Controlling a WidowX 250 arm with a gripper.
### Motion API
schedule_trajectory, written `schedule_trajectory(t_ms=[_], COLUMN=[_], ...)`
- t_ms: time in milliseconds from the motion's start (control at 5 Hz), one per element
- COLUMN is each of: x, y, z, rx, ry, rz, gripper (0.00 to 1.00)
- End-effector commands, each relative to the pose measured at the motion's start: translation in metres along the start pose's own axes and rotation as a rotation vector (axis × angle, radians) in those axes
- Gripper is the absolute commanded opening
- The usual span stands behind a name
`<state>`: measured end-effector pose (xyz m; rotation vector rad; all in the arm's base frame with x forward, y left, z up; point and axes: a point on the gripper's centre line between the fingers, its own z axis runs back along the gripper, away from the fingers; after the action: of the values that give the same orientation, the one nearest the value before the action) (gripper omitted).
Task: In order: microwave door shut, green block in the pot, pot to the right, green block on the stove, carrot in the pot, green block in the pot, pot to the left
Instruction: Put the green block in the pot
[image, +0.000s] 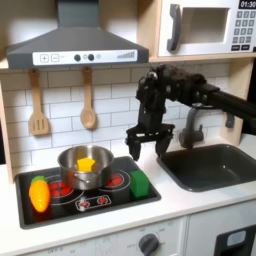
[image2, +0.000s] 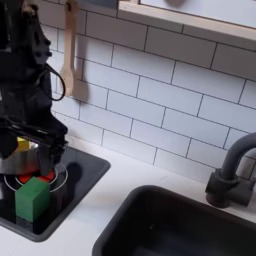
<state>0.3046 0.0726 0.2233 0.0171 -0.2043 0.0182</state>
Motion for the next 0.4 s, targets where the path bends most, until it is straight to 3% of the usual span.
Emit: schedule_trajectory(t_ms=[0,200], x=[-0.0008,-0.0004], y=[-0.0008,-0.0003], z=[-0.0132,-0.0204], rx=[-0.004,-0.007], ry=[0.027,0.044], rz=[-0.006,-0.008], gripper=[1.00,1.00])
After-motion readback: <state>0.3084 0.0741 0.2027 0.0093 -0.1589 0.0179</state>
